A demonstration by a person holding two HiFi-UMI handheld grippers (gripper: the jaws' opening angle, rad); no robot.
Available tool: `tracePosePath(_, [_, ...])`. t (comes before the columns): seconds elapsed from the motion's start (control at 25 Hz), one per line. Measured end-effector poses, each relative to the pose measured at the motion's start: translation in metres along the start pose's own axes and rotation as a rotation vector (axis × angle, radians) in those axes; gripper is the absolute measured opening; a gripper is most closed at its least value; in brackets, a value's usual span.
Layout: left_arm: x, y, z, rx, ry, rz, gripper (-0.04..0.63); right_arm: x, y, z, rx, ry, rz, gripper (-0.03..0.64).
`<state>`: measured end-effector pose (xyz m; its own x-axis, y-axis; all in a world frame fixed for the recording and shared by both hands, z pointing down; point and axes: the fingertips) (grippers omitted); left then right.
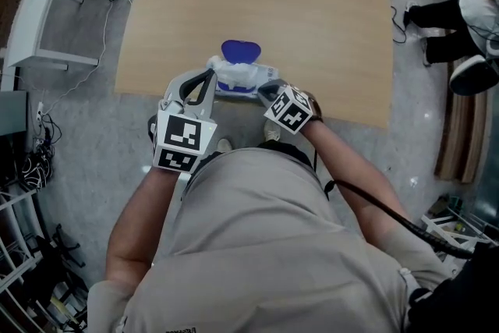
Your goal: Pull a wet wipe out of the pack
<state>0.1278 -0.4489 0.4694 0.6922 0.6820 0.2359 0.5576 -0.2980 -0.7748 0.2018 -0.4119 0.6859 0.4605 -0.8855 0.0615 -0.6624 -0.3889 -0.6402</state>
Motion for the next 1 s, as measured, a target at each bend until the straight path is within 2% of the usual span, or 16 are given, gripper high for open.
tracePosePath(0.28, [-0.029,0.014,0.064,0.157,-0.037,-0.003,0.006,-0.015,0.021,0.027,0.034,-0.124,-0.099,0.002])
tracePosePath(0.6, [-0.065,0.01,0.143,0.329,-0.091,0.008,0.006,-0.064,0.065,0.076,0.173,-0.288,-0.222,0.002])
tracePosePath(0.84, [-0.084,-0.007,0.196,0.386,-0.138,0.054,0.006,-0.114,0.102,0.121,0.298,-0.4,-0.311,0.002])
tracePosePath(1.0, [-0.081,-0.019,0.222,0.439,-0.195,0.064,0.006,-0.151,0.109,0.139,0.347,-0.454,-0.373,0.002])
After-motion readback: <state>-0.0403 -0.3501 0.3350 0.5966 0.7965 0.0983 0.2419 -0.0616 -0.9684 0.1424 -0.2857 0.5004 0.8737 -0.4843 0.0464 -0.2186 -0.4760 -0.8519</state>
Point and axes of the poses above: the fingertips, and each gripper's own axes: z backward along the fingers, x to its right, y out of its top
